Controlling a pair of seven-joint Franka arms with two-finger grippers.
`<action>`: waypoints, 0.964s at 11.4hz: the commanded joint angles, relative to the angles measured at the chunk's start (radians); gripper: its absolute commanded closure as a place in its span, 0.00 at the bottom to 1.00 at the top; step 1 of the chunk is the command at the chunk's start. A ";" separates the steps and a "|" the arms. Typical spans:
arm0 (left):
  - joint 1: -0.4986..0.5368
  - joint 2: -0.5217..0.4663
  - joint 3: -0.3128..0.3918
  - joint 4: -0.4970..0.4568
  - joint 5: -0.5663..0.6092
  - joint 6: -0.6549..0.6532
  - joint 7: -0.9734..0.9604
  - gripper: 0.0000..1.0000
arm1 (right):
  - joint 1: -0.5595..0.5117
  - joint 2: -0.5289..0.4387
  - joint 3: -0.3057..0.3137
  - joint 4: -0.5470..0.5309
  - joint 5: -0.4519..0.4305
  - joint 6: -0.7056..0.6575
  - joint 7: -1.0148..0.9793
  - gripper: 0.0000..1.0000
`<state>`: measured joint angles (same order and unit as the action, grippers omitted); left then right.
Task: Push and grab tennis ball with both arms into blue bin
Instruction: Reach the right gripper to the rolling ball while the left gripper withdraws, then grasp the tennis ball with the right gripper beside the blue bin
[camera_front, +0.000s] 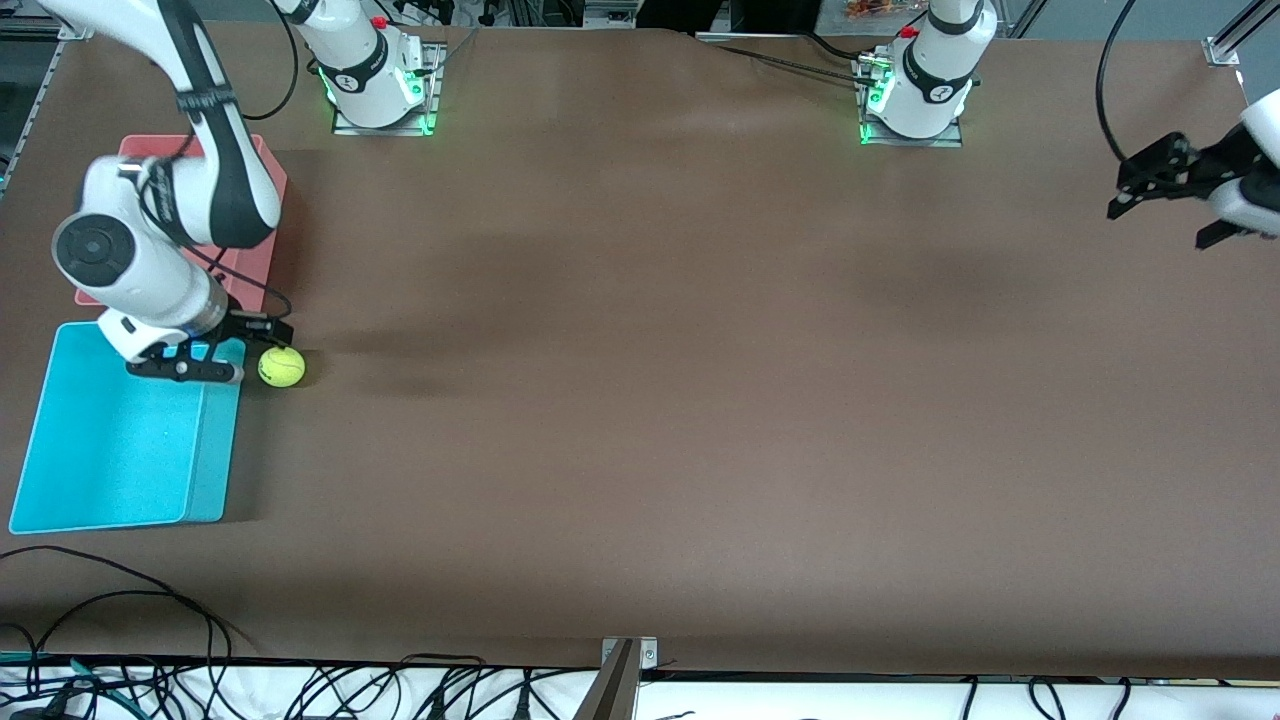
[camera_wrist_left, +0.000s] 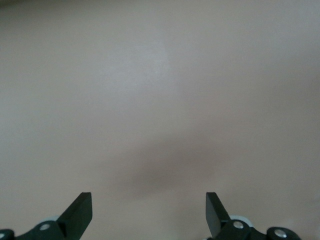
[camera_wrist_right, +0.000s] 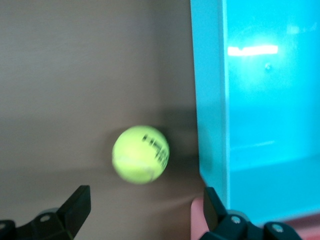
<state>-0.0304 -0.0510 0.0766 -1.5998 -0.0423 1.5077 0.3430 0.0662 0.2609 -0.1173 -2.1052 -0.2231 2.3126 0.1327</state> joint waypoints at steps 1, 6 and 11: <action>-0.011 0.017 -0.027 0.080 0.018 -0.057 -0.247 0.00 | -0.005 0.099 -0.021 0.008 -0.041 0.128 -0.024 0.00; 0.003 0.030 -0.032 0.089 0.018 -0.050 -0.274 0.00 | -0.012 0.149 -0.021 0.008 -0.041 0.159 -0.024 0.00; -0.002 -0.007 -0.043 0.005 0.013 0.011 -0.274 0.00 | -0.014 0.179 -0.021 0.004 -0.041 0.195 -0.025 0.00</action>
<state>-0.0302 -0.0300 0.0428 -1.5529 -0.0413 1.4940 0.0809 0.0619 0.4217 -0.1403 -2.1042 -0.2435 2.4765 0.1160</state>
